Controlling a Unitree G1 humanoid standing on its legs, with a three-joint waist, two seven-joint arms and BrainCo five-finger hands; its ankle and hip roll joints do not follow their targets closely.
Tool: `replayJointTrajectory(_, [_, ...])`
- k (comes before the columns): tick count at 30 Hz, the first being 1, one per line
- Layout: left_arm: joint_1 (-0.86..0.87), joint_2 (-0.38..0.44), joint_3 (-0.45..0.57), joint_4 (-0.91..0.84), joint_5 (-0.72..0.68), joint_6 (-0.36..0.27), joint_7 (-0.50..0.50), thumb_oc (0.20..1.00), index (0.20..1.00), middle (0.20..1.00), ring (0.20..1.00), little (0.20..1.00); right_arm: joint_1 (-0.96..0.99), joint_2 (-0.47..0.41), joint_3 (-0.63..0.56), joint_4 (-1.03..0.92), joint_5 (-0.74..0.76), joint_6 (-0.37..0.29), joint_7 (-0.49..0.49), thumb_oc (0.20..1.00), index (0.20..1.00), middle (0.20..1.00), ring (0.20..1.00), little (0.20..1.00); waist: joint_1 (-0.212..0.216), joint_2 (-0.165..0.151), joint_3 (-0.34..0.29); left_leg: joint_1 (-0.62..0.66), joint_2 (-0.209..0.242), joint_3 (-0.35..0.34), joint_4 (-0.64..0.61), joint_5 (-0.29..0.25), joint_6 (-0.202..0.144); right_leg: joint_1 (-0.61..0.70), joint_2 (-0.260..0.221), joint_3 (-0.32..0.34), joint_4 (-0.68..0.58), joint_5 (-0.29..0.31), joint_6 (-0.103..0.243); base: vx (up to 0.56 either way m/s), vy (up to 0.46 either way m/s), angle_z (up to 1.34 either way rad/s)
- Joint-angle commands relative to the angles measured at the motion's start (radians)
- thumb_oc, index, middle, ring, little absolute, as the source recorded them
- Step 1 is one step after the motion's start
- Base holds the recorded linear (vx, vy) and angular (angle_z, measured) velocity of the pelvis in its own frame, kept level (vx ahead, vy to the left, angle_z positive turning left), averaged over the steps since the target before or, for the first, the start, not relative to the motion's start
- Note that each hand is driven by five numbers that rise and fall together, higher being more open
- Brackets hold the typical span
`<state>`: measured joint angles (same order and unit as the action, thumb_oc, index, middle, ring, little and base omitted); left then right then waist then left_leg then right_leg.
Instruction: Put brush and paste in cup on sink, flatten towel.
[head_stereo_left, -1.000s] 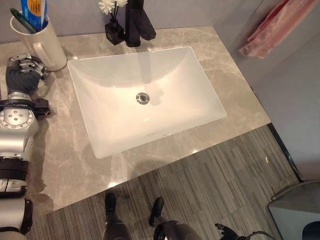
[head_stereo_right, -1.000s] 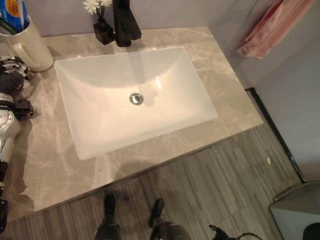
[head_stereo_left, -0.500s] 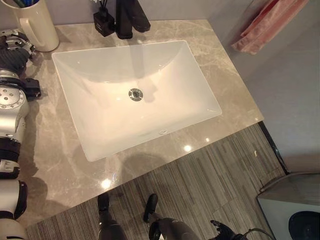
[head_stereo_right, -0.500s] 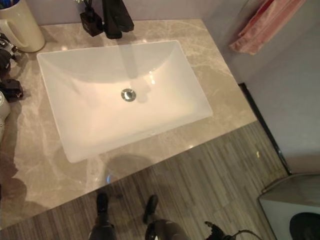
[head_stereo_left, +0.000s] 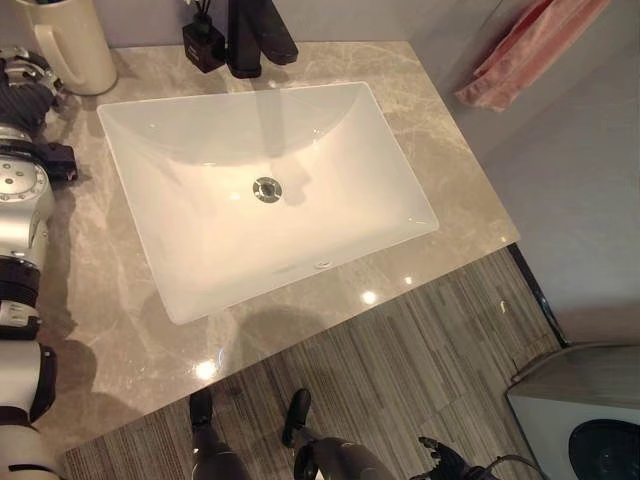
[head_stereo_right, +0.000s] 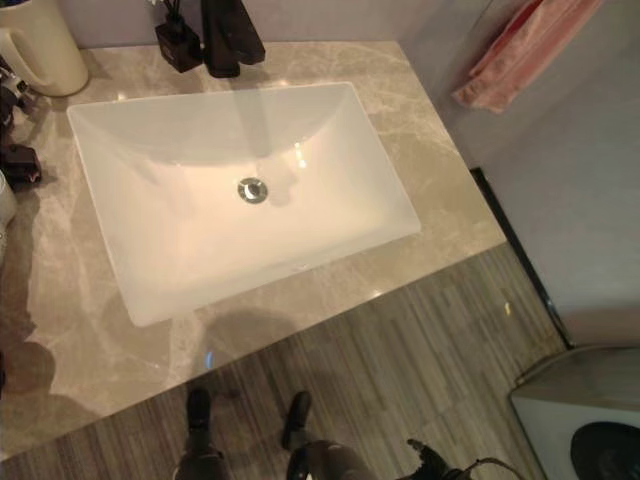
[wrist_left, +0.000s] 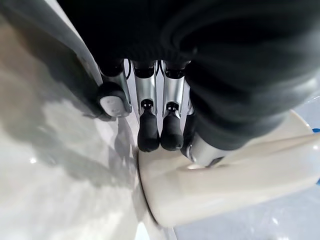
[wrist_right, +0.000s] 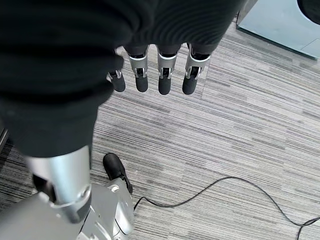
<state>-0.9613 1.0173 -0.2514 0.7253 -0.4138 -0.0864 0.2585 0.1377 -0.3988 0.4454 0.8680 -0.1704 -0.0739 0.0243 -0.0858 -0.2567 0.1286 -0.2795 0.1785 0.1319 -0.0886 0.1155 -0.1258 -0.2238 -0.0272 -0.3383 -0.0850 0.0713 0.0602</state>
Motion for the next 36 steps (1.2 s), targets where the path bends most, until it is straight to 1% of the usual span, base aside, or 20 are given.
replayJointTrajectory(1, [0.006, -0.020, -0.052, 0.123, 0.049, 0.012, -0.007, 0.200, 0.200, 0.200, 0.200, 0.200, 0.005, -0.065, 0.023, -0.016, 0.026, -0.020, -0.011, 1.000, 1.000, 1.000, 1.000, 1.000, -0.030, -0.001, -0.003, -0.015, 0.013, -0.066, 0.001, -0.021, 0.026, -0.007, -0.054, 0.076, -0.002, 0.059, 0.128, 0.00, 0.000, 0.00])
replayJointTrajectory(8, [0.024, -0.040, -0.039, 0.130, 0.054, -0.002, 0.005, 0.200, 0.200, 0.200, 0.200, 0.200, 0.010, -0.066, 0.030, -0.027, 0.030, -0.031, -0.011, 1.000, 1.000, 1.000, 1.000, 1.000, -0.035, -0.010, -0.008, -0.025, 0.015, -0.072, 0.001, -0.018, 0.025, -0.015, -0.052, 0.080, -0.002, 0.061, 0.127, 0.00, 0.000, 0.00])
replayJointTrajectory(20, [0.016, -0.028, -0.041, 0.156, 0.037, -0.019, 0.006, 0.200, 0.200, 0.200, 0.200, 0.200, -0.002, -0.074, 0.040, -0.033, 0.028, -0.038, -0.020, 1.000, 1.000, 1.000, 1.000, 1.000, -0.042, -0.022, -0.015, -0.031, 0.017, -0.066, 0.001, -0.017, 0.026, -0.029, -0.050, 0.087, -0.002, 0.071, 0.128, -0.01, 0.000, -0.05])
replayJointTrajectory(24, [0.028, -0.048, -0.024, 0.186, 0.076, 0.001, 0.024, 0.200, 0.200, 0.200, 0.200, 0.200, 0.004, -0.067, 0.039, -0.025, 0.020, -0.036, -0.021, 1.000, 1.000, 1.000, 1.000, 1.000, -0.035, -0.022, -0.014, -0.027, 0.014, -0.064, 0.001, -0.019, 0.028, -0.024, -0.051, 0.086, -0.002, 0.070, 0.128, 0.00, 0.000, 0.00])
replayJointTrajectory(25, [0.032, -0.056, -0.016, 0.209, 0.108, 0.017, 0.030, 0.200, 0.200, 0.200, 0.200, 0.200, 0.007, -0.061, 0.040, -0.015, 0.007, -0.032, -0.021, 1.000, 1.000, 1.000, 1.000, 1.000, -0.032, -0.023, -0.016, -0.019, 0.013, -0.063, 0.001, -0.021, 0.028, -0.015, -0.051, 0.086, -0.002, 0.067, 0.127, 0.00, 0.000, 0.00])
replayJointTrajectory(30, [0.069, -0.075, 0.014, 0.200, 0.143, 0.032, 0.046, 0.200, 0.200, 0.200, 0.200, 0.200, 0.011, -0.048, 0.038, 0.005, -0.010, -0.023, -0.021, 1.000, 1.000, 1.000, 1.000, 1.000, -0.014, -0.022, -0.022, 0.003, 0.008, -0.066, 0.001, -0.025, 0.030, 0.010, -0.056, 0.080, -0.002, 0.059, 0.126, 0.00, 0.000, 0.00])
replayJointTrajectory(33, [0.105, -0.080, 0.036, 0.193, 0.177, 0.044, 0.062, 0.200, 0.200, 0.200, 0.200, 0.200, 0.018, -0.044, 0.035, 0.009, -0.020, -0.018, -0.016, 1.000, 1.000, 1.000, 1.000, 1.000, -0.001, -0.021, -0.036, 0.024, 0.005, -0.067, 0.001, -0.030, 0.031, 0.035, -0.059, 0.071, -0.002, 0.052, 0.124, 0.03, -0.012, 0.00])
replayJointTrajectory(36, [0.176, -0.079, 0.085, 0.175, 0.199, 0.046, 0.073, 0.200, 0.200, 0.200, 0.200, 0.200, 0.027, -0.036, 0.032, 0.016, -0.032, -0.015, -0.009, 1.000, 1.000, 1.000, 1.000, 1.000, 0.018, -0.021, -0.060, 0.059, 0.002, -0.068, 0.001, -0.041, 0.032, 0.074, -0.060, 0.062, -0.002, 0.040, 0.123, 0.05, -0.023, 0.03])
